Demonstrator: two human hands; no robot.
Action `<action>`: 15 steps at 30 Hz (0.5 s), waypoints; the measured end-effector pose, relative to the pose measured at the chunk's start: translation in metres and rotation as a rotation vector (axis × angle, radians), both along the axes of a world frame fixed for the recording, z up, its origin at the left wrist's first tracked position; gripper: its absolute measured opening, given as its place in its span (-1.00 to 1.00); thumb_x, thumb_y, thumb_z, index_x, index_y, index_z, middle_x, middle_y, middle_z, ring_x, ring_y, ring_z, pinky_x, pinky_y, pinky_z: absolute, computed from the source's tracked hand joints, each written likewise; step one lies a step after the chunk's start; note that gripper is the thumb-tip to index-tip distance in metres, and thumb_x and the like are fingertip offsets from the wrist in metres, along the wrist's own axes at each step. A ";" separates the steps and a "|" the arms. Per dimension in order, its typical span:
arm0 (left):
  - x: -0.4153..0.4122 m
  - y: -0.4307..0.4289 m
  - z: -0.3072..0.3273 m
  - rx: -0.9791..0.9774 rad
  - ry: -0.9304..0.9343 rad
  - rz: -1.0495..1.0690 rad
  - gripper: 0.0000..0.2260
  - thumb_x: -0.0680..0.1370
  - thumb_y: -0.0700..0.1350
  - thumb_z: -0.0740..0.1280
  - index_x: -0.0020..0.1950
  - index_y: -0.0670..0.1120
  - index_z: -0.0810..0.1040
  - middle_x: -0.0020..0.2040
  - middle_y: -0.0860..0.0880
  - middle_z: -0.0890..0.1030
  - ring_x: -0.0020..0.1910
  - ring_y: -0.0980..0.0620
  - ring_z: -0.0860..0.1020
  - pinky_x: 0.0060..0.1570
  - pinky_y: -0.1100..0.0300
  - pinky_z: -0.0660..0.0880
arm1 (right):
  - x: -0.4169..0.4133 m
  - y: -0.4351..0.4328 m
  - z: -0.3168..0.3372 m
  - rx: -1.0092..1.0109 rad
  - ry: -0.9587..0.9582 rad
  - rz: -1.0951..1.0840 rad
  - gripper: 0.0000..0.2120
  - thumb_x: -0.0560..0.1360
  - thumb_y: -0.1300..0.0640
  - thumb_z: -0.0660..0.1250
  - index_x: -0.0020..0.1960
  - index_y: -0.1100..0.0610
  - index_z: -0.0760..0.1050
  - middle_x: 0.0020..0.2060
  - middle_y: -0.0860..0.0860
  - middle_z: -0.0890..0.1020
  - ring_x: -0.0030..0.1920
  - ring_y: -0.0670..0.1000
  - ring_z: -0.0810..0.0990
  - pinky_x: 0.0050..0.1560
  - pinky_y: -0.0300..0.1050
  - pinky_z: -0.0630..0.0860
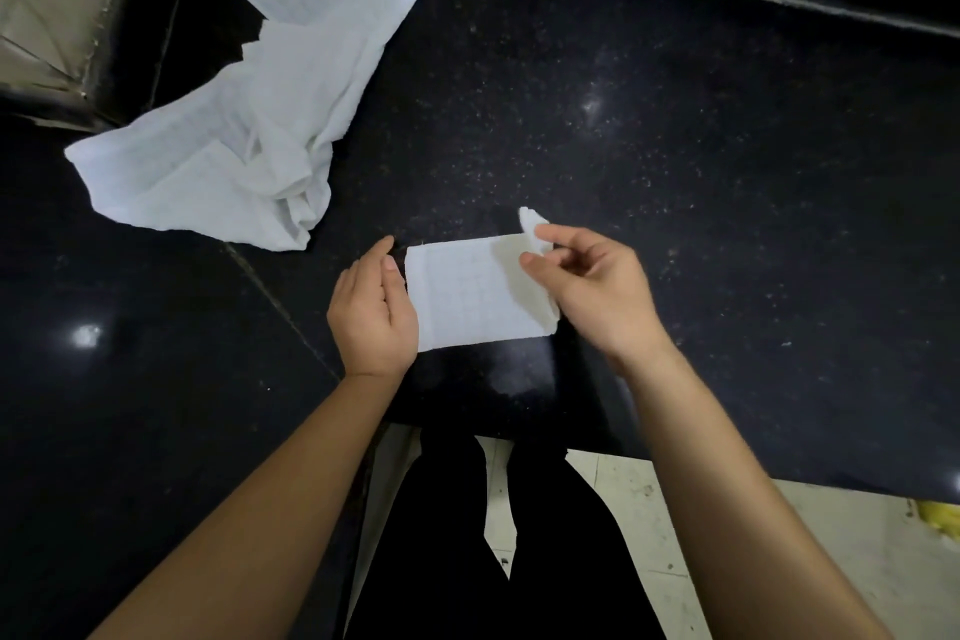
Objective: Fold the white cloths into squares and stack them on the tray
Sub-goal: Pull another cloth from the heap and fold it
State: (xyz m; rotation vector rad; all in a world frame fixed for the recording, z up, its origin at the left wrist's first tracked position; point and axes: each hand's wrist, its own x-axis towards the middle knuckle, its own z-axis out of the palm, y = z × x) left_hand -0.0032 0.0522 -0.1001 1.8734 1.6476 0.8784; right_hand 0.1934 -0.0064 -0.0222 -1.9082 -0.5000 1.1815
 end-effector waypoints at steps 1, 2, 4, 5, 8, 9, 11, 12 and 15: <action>-0.003 0.001 0.003 -0.045 -0.044 -0.001 -0.69 0.66 -0.15 0.14 0.26 -0.22 0.60 -0.07 -0.08 0.68 -0.03 -0.04 0.61 0.10 0.21 0.47 | -0.010 0.004 -0.002 0.004 -0.034 0.038 -0.72 0.49 0.17 0.51 0.19 0.08 0.64 -0.33 -0.15 0.57 -0.34 -0.16 0.52 -0.20 -0.29 0.51; -0.005 0.002 0.005 -0.096 -0.092 0.003 -0.70 0.67 -0.13 0.13 0.25 -0.19 0.60 -0.15 -0.02 0.65 -0.09 -0.01 0.61 0.06 0.18 0.50 | -0.019 0.008 -0.004 0.009 -0.064 0.076 -0.72 0.48 0.15 0.51 0.19 0.05 0.64 -0.33 -0.16 0.57 -0.37 -0.16 0.52 -0.21 -0.26 0.52; -0.012 0.007 0.012 -0.228 -0.218 0.033 -0.72 0.68 -0.12 0.13 0.22 -0.14 0.60 -0.23 0.04 0.63 -0.20 0.09 0.60 -0.06 0.23 0.53 | -0.039 0.016 -0.008 0.000 -0.151 0.163 -0.71 0.49 0.11 0.50 0.21 0.03 0.63 -0.33 -0.16 0.59 -0.34 -0.15 0.56 -0.12 -0.19 0.58; -0.016 0.012 0.016 -0.315 -0.303 0.063 -0.73 0.68 -0.12 0.13 0.20 -0.13 0.60 -0.24 0.02 0.64 -0.24 0.11 0.59 -0.15 0.26 0.53 | -0.048 0.020 -0.009 -0.011 -0.204 0.208 -0.69 0.50 0.09 0.49 0.23 0.04 0.63 -0.31 -0.16 0.60 -0.30 -0.14 0.58 -0.04 -0.19 0.60; -0.030 0.031 0.025 -0.551 -0.558 0.149 -0.77 0.69 -0.16 0.14 0.12 -0.13 0.59 -0.25 -0.13 0.68 -0.34 0.02 0.59 -0.37 0.23 0.51 | -0.075 0.029 -0.010 -0.044 -0.323 0.303 -0.65 0.52 0.04 0.43 0.29 0.06 0.59 -0.28 -0.17 0.59 -0.16 -0.10 0.62 0.10 -0.17 0.58; -0.034 0.036 0.028 -0.607 -0.612 0.170 -0.78 0.69 -0.17 0.15 0.11 -0.13 0.59 -0.25 -0.15 0.68 -0.35 0.00 0.60 -0.39 0.23 0.52 | -0.082 0.031 -0.011 -0.049 -0.347 0.330 -0.64 0.53 0.04 0.41 0.31 0.07 0.58 -0.27 -0.16 0.58 -0.11 -0.07 0.63 0.13 -0.14 0.56; -0.036 0.041 0.033 -0.680 -0.699 0.216 -0.82 0.68 -0.19 0.18 0.09 -0.15 0.58 -0.26 -0.15 0.67 -0.38 0.01 0.61 -0.41 0.24 0.52 | -0.094 0.033 -0.015 -0.060 -0.390 0.387 -0.61 0.54 0.03 0.40 0.34 0.09 0.55 -0.21 -0.13 0.61 -0.02 -0.03 0.63 0.17 -0.10 0.54; -0.036 0.042 0.033 -0.696 -0.731 0.233 -0.83 0.67 -0.20 0.19 0.09 -0.16 0.58 -0.26 -0.15 0.66 -0.39 0.01 0.61 -0.42 0.25 0.51 | -0.099 0.033 -0.016 -0.071 -0.394 0.407 -0.59 0.54 0.01 0.40 0.36 0.10 0.54 -0.17 -0.11 0.63 0.00 -0.03 0.63 0.18 -0.12 0.53; -0.035 0.042 0.033 -0.698 -0.713 0.233 -0.84 0.67 -0.21 0.20 0.10 -0.16 0.57 -0.22 -0.15 0.63 -0.39 0.02 0.62 -0.43 0.24 0.51 | -0.099 0.028 -0.019 -0.068 -0.285 0.383 -0.55 0.53 -0.04 0.43 0.37 0.08 0.53 -0.09 -0.10 0.66 -0.03 -0.11 0.63 0.16 -0.24 0.52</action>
